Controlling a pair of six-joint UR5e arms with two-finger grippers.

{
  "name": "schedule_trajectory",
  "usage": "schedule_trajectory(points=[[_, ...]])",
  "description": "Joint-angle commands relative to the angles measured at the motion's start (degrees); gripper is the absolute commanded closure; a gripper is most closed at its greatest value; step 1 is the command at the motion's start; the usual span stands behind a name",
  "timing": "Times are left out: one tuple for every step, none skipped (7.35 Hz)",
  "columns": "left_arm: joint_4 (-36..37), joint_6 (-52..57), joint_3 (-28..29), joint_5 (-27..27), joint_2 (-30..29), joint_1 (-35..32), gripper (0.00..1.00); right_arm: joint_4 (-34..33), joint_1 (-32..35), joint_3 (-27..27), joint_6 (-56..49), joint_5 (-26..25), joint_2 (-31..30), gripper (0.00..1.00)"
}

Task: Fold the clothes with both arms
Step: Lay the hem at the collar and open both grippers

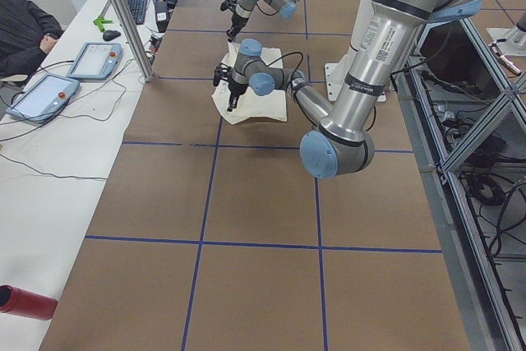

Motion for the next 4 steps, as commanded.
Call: schedule_trajectory(points=[[-0.1,3.0,0.5,0.0,0.1,-0.1,1.0,0.6,-0.1,-0.6,-0.4,0.0,-0.1,1.0],[-0.1,3.1,0.7,0.1,0.1,0.0,1.0,0.6,-0.1,-0.6,-0.4,0.0,-0.1,1.0],[-0.2,3.1,0.6,0.0,0.1,0.0,1.0,0.6,-0.1,-0.6,-0.5,0.0,-0.2,1.0],[-0.2,3.2,0.5,0.0,0.0,0.0,0.88,0.6,-0.1,-0.6,-0.5,0.0,-0.2,0.86]])
